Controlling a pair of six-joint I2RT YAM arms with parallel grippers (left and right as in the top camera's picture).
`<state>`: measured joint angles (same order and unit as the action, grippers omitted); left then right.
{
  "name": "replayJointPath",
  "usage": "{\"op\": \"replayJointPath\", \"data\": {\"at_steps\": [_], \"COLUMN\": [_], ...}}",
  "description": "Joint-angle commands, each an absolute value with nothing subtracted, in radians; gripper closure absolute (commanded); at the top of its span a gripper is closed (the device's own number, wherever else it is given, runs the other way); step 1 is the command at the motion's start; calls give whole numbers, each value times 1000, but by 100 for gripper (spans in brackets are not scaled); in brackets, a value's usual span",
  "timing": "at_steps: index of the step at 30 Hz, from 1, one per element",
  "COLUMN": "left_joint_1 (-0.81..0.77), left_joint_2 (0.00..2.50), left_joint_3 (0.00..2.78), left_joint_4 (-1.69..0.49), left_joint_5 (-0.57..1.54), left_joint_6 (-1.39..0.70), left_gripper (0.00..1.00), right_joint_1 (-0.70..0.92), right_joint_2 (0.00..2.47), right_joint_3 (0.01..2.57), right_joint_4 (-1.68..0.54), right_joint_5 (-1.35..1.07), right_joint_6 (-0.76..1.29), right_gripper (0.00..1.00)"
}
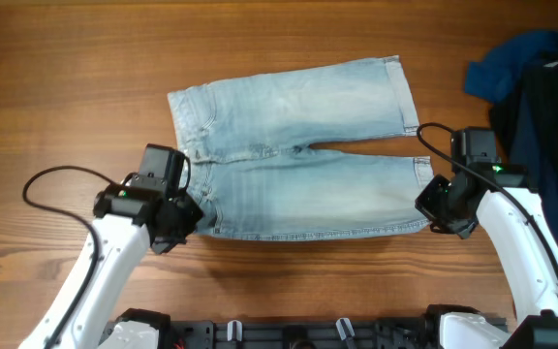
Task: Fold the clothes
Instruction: 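Lift the lower edge with both grippers and fold it upward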
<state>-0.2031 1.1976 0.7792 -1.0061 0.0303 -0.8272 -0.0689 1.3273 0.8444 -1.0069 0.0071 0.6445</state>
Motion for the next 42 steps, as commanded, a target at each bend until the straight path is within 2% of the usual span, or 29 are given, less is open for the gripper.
{"op": "replayJointPath", "data": {"at_steps": [1,6,11,18,26,35,42], "left_joint_1": [-198,-198,-198,-198,-167,9,21], "left_joint_2": [1106,1032,1013,1053,1196,1341,1394], "left_joint_3": [818,844,906,978,1060,1193,1193], "left_joint_4": [-1087,-1190,-1220,-1108,-1016,-966,-828], "left_joint_5": [-16,-16,-32,-111,-111,-110,-103], "left_joint_6": [-812,-812,-811,-791,-758,-709,-684], "left_gripper": [94,91,87,88,87,89,89], "right_joint_1": [-73,-73,-73,-73,-73,-73,-73], "right_joint_2": [1328,1321,1320,1372,1581,1716,1812], "right_joint_3": [894,956,1091,1333,1529,1621,1631], "right_joint_4": [-1039,-1113,-1176,-1231,-1291,-1238,-1167], "right_joint_5": [64,60,-9,-12,-11,-8,-17], "right_joint_6": [627,626,529,502,497,500,532], "right_gripper": [96,96,96,96,96,96,96]}}
